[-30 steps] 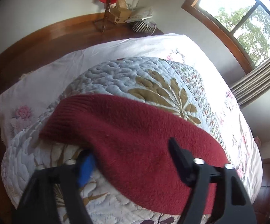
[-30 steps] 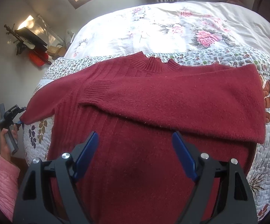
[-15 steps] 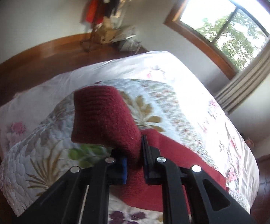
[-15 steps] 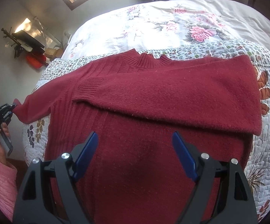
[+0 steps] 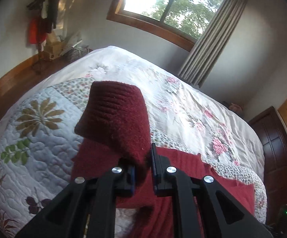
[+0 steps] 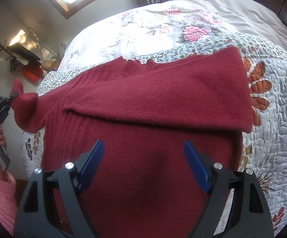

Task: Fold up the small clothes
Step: 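Grasp the other sleeve cuff with the left tool and fold it across the front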

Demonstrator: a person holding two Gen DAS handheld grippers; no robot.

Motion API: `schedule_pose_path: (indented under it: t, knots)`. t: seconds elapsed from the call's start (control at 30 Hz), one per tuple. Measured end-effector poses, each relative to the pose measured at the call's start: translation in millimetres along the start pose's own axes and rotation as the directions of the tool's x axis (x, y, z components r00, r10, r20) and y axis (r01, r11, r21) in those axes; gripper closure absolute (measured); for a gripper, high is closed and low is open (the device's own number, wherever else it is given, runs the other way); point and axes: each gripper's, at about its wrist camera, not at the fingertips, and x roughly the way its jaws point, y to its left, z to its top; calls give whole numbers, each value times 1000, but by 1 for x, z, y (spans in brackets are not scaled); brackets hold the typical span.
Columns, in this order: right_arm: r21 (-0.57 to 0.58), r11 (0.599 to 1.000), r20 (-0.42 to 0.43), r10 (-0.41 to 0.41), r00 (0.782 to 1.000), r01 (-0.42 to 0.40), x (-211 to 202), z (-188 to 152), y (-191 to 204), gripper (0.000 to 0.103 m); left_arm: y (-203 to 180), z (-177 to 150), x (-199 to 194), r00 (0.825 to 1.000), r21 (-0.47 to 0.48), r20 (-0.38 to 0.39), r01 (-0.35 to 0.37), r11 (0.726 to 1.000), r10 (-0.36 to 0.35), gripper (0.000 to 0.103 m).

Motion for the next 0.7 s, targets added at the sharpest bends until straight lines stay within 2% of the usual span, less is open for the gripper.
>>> schedule_pose_path:
  t: [0.2, 0.4, 0.5, 0.57, 0.6, 0.7]
  knots:
    - [29, 1000, 7, -10, 1000, 10, -5, -5, -22, 22, -77, -29, 22, 990, 133, -86, 119, 984, -108, 91]
    - [47, 999, 9, -22, 1000, 21, -6, -8, -39, 21, -123, -59, 57, 965, 196, -219, 187, 963, -142, 90]
    - [55, 998, -1, -25, 1000, 25, -4, -9, -47, 21, -130, -78, 80, 938, 195, -319, 206, 959, -137, 90]
    - [58, 998, -11, -27, 1000, 27, 0, -10, -51, 21, -132, -91, 98, 903, 198, -407, 236, 951, -139, 86]
    - [60, 998, -16, -27, 1000, 28, 2, -10, -53, 21, -131, -94, 103, 893, 198, -429, 238, 951, -134, 84]
    - [61, 998, -32, -25, 999, 27, 7, -11, -55, 21, -129, -100, 95, 889, 215, -437, 254, 943, -139, 83]
